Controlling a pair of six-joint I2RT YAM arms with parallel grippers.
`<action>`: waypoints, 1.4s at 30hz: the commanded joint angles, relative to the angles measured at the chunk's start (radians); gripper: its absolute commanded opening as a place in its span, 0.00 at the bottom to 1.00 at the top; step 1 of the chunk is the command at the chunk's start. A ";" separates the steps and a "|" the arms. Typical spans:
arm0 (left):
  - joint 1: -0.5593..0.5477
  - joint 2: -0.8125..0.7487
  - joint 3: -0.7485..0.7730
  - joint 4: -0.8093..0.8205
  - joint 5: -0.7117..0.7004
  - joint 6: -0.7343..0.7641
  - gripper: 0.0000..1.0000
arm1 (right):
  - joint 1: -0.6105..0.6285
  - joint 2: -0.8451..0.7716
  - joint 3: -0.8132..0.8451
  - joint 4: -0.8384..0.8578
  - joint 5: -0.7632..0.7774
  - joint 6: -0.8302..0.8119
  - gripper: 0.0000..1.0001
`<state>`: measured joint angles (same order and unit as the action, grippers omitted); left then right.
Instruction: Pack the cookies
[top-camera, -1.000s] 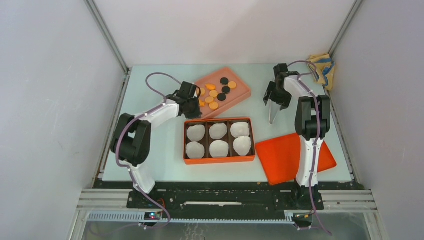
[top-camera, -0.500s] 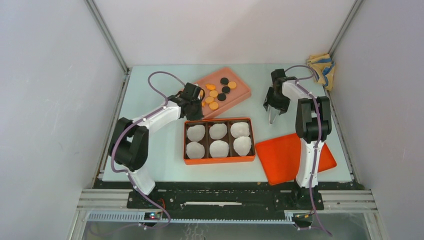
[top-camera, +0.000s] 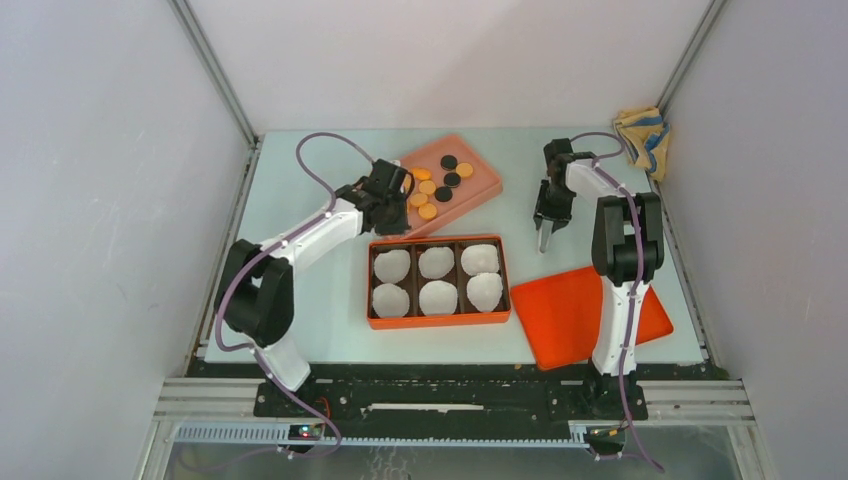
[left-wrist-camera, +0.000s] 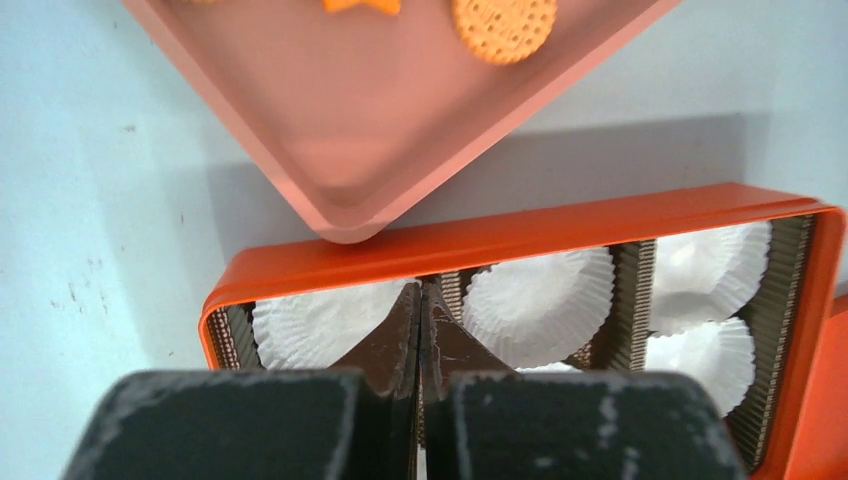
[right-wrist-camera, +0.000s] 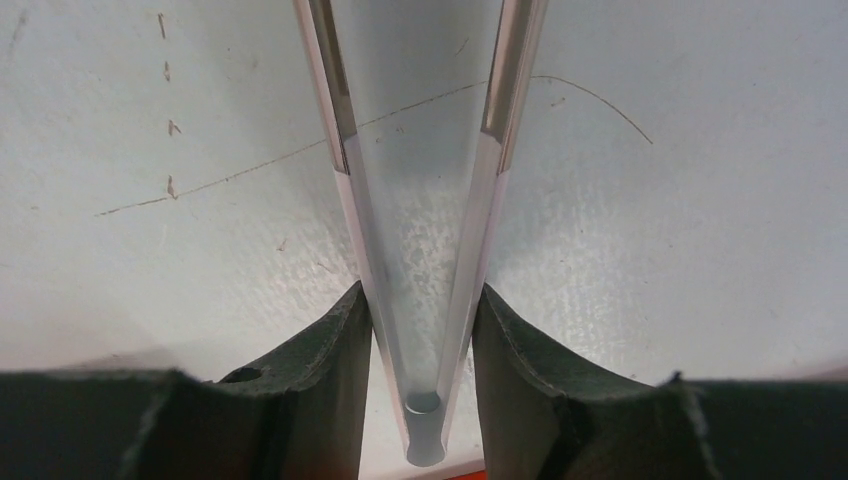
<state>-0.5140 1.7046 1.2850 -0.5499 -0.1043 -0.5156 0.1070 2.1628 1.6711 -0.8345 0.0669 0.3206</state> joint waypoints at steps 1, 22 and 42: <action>-0.009 -0.041 0.111 -0.011 -0.041 0.029 0.00 | 0.026 -0.077 -0.015 -0.046 0.043 -0.064 0.42; -0.009 0.263 0.579 0.040 0.096 0.074 0.00 | 0.194 -0.573 -0.158 -0.035 -0.049 -0.170 0.39; -0.009 -0.279 -0.033 0.114 -0.252 0.023 0.00 | 0.381 -0.385 -0.034 0.117 -0.010 -0.224 0.39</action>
<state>-0.5175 1.4590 1.3014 -0.4675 -0.3077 -0.4751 0.4866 1.7496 1.5871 -0.7662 0.0471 0.1154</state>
